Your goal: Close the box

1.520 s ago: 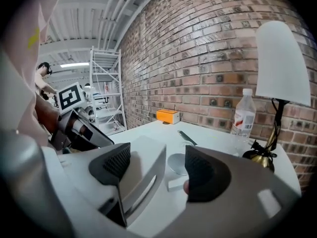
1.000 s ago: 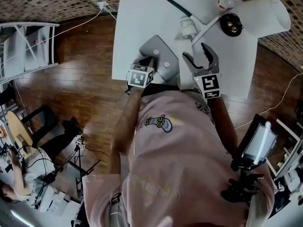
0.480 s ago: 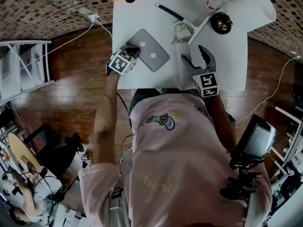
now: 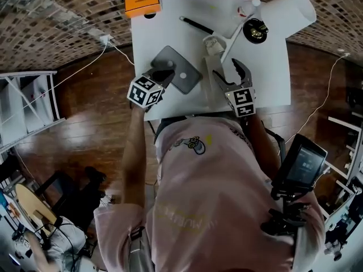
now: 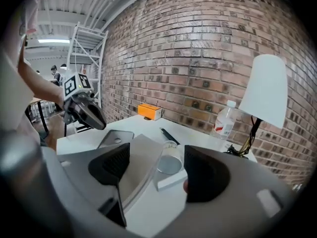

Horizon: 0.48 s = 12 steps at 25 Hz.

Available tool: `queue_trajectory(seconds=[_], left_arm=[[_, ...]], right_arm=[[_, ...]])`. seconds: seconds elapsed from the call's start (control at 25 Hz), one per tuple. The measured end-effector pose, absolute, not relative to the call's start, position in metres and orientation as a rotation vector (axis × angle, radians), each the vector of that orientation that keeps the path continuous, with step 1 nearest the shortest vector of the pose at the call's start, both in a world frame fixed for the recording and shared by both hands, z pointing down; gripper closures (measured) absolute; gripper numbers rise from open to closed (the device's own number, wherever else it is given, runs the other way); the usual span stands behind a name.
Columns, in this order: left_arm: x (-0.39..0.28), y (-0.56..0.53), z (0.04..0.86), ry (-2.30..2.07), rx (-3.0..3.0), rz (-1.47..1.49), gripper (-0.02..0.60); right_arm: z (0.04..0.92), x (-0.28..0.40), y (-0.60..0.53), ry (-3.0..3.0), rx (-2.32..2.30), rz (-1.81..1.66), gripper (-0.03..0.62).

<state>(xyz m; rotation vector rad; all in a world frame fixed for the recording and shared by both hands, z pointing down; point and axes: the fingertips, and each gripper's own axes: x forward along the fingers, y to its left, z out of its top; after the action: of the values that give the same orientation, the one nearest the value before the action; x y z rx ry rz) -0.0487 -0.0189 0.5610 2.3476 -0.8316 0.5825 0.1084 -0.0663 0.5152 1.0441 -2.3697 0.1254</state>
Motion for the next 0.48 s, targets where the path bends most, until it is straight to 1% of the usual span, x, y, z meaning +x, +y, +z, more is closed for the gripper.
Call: queue_trajectory(seconds=[0.12, 0.16, 0.2, 0.24, 0.32, 0.36, 0.4, 0.48], left_arm=[[0.006, -0.005, 0.5, -0.619, 2.284, -0.016, 0.572], [0.023, -0.003, 0.489, -0.531, 2.219, -0.15, 0.526], [0.037, -0.004, 0.483, -0.463, 2.155, -0.232, 0.456], [0.05, -0.006, 0.484, -0.42, 2.11, -0.277, 0.4], [0.069, -0.016, 0.497, -0.397, 2.077, -0.293, 0.381], [0.078, -0.022, 0.502, -0.399, 2.071, -0.275, 0.347], [0.087, -0.025, 0.507, -0.393, 2.065, -0.248, 0.301], [0.109, -0.028, 0.519, -0.355, 2.035, -0.177, 0.279]], right_arm=[[0.526, 0.116, -0.058, -2.376, 0.947, 0.296, 0.25], [0.527, 0.119, -0.052, -2.399, 0.905, 0.396, 0.25], [0.527, 0.122, -0.045, -2.432, 0.863, 0.519, 0.25], [0.527, 0.123, -0.037, -2.468, 0.814, 0.667, 0.25], [0.531, 0.122, -0.019, -2.517, 0.689, 0.973, 0.25], [0.536, 0.12, -0.009, -2.527, 0.625, 1.081, 0.25], [0.542, 0.118, -0.001, -2.531, 0.569, 1.146, 0.25], [0.55, 0.114, 0.013, -2.539, 0.485, 1.207, 0.25]])
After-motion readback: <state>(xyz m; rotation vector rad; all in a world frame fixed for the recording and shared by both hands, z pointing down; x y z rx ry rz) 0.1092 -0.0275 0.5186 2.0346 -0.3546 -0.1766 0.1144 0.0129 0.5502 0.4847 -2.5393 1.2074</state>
